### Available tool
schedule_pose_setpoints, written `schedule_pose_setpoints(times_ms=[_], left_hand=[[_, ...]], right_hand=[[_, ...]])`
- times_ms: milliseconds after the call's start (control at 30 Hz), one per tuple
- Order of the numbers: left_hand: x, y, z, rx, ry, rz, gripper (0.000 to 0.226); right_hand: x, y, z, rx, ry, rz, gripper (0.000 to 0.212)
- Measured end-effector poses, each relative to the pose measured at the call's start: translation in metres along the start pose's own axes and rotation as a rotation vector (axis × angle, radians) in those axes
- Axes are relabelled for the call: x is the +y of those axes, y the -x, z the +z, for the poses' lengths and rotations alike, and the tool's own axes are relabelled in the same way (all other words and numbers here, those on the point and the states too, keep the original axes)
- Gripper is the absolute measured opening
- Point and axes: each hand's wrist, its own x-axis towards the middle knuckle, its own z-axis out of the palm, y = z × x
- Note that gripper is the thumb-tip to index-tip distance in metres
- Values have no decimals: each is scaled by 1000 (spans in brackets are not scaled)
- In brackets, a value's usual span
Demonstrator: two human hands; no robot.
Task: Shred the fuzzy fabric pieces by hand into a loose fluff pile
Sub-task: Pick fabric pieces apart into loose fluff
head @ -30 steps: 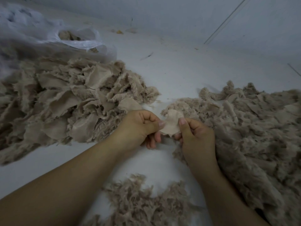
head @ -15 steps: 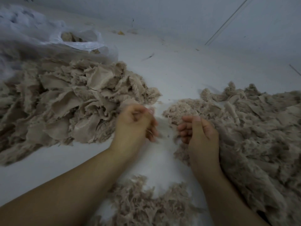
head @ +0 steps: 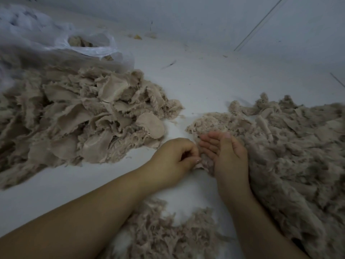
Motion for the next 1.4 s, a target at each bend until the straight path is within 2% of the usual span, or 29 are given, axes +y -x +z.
schedule_pose_setpoints(times_ms=[67,200,300,400,500,533,633,733,800,867,967,1033,1100,1167,1267,1333,1400], left_hand=[[0,1,-3,8,177,-89,24],[-7,-3,-18,150,703,-216,23],[-7,-5,-15,171,856,-200,17],[-7,-6,-5,207,833,-148,15],[-10,-6,-2,256,741,-83,17],[-10,-6,-3,256,734,-76,17],[-9,-6,-7,222,755,-168,23],[-10,-9,-8,199,738,-263,30],[-12,-9,-8,190,652,-269,22],[-14,-8,-7,208,590,-243,28],[-14,-8,-7,340,570,-118,44],[-12,-8,-7,403,482,2,37],[-10,-6,-8,445,403,44,35],[-10,-5,-8,456,401,56,35],[-8,-5,-7,423,459,71,40],[-8,-5,-7,358,562,34,48],[-8,-6,-7,315,663,-46,43]], right_hand=[[1,-1,0,20,18,-1,39],[2,-2,1,31,29,12,35],[3,0,0,-26,113,0,20],[2,5,-1,-108,187,-37,4],[0,6,0,-141,154,-65,4],[1,5,-1,-122,180,-86,10],[3,3,-2,-144,238,-130,25],[3,4,-1,-173,235,-124,23],[3,3,-2,-182,220,-116,19],[2,4,-3,-182,214,-113,23],[-1,6,-2,-180,193,-99,23],[-4,7,-1,-187,152,-106,22],[-6,8,-1,-219,133,-97,21],[-7,9,-1,-266,91,-67,14],[-4,8,0,-277,78,-27,24],[-4,8,-2,-270,107,-35,24],[-5,8,-2,-257,122,-52,20]])
